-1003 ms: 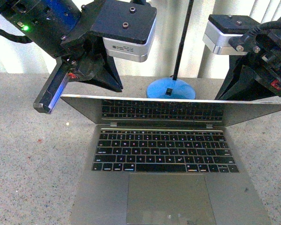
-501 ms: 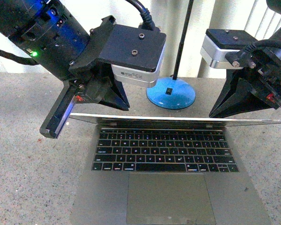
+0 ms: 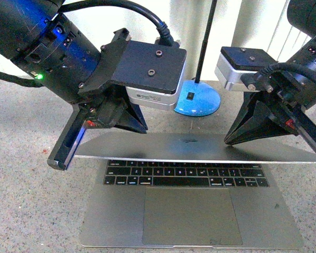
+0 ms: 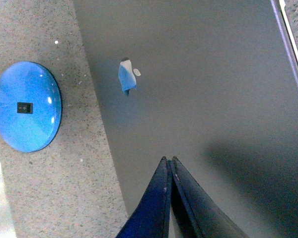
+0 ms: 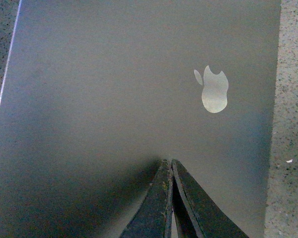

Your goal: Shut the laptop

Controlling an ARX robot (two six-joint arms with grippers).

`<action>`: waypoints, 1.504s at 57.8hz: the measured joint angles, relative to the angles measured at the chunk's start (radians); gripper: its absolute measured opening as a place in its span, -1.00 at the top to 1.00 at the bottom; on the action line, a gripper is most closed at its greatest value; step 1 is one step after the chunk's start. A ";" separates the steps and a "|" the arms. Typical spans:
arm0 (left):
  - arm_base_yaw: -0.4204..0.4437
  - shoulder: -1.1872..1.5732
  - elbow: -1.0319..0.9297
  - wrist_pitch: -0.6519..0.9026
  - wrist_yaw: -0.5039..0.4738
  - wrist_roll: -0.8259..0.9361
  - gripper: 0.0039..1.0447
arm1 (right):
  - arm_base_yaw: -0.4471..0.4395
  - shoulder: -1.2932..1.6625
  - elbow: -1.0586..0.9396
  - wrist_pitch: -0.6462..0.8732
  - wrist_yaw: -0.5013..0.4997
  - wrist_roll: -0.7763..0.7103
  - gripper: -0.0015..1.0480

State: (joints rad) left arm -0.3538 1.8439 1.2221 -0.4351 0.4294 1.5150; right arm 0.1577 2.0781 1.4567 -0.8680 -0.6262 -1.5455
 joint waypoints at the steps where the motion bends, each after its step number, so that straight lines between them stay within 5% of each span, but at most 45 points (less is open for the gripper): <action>1: 0.000 0.000 -0.002 0.003 0.000 -0.001 0.94 | 0.002 0.003 -0.004 0.005 -0.003 0.003 0.94; 87: -0.051 0.053 -0.203 0.220 0.059 -0.113 0.94 | 0.015 0.053 -0.183 0.191 -0.045 0.060 0.94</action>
State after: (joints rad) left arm -0.4049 1.8965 1.0191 -0.2146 0.4885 1.4017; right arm 0.1726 2.1311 1.2736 -0.6769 -0.6712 -1.4857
